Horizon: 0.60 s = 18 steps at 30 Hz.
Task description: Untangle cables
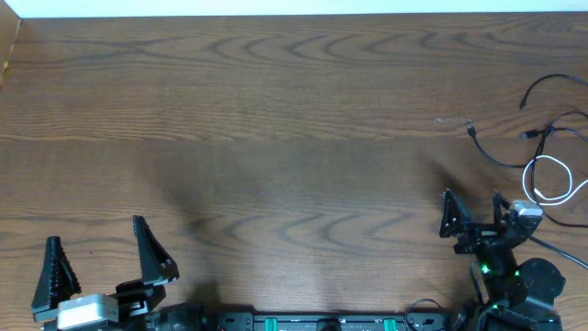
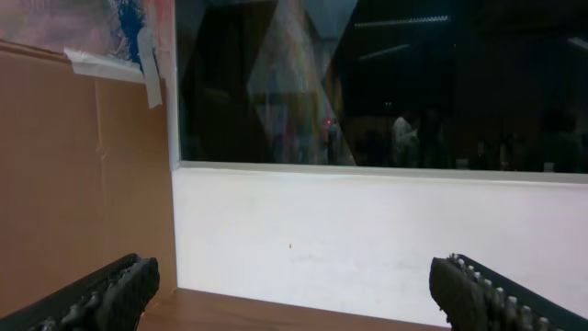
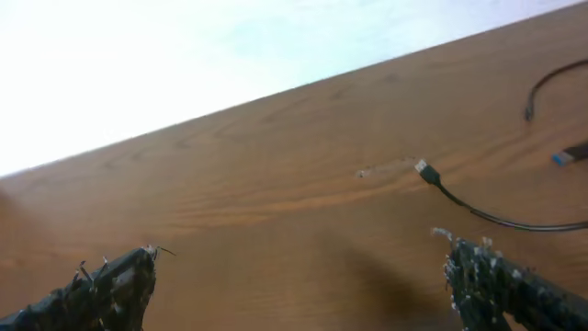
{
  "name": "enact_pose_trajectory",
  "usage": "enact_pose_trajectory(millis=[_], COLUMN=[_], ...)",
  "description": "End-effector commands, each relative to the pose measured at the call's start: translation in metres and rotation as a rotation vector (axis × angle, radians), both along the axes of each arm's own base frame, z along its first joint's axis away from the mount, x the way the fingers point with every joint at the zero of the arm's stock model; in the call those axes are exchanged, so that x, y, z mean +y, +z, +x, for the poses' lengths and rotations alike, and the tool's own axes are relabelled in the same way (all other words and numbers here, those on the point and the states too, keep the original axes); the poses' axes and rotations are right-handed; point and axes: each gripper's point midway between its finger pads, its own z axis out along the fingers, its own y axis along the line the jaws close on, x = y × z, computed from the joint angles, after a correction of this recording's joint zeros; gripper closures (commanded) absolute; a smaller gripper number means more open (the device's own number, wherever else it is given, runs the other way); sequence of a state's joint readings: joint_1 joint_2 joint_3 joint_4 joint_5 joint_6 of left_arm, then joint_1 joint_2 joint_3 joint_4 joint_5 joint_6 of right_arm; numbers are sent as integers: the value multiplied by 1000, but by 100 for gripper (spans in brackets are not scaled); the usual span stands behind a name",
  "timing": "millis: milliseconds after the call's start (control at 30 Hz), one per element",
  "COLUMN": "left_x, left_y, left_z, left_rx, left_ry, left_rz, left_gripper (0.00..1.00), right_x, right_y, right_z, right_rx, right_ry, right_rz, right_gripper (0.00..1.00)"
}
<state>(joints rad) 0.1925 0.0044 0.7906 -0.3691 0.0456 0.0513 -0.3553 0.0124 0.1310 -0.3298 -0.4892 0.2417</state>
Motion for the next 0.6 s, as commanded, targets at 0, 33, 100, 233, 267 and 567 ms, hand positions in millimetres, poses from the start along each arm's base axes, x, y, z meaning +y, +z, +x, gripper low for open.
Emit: enact_pose_trajectory(millis=[0, 33, 100, 233, 267, 567], left_x=[0, 0, 0, 0, 0, 0], left_y=[5, 5, 5, 5, 5, 5], left_z=[-4, -4, -4, -4, -4, -4], left_rx=[-18, -18, -18, -18, -18, -18], left_ry=[2, 2, 2, 2, 2, 2], left_rz=[-7, -7, -7, -7, -7, -7], left_gripper=[0, 1, 0, 0, 0, 0], right_x=[7, 7, 7, 3, 0, -1], right_y=[-13, -13, -16, -28, -33, -78], right_z=[0, 0, 1, 2, 3, 1], right_rx=[9, 10, 19, 75, 99, 313], right_ry=[60, 63, 66, 56, 44, 43], right_rz=[-72, -79, -91, -107, -102, -19], right_gripper=[1, 1, 1, 1, 1, 1])
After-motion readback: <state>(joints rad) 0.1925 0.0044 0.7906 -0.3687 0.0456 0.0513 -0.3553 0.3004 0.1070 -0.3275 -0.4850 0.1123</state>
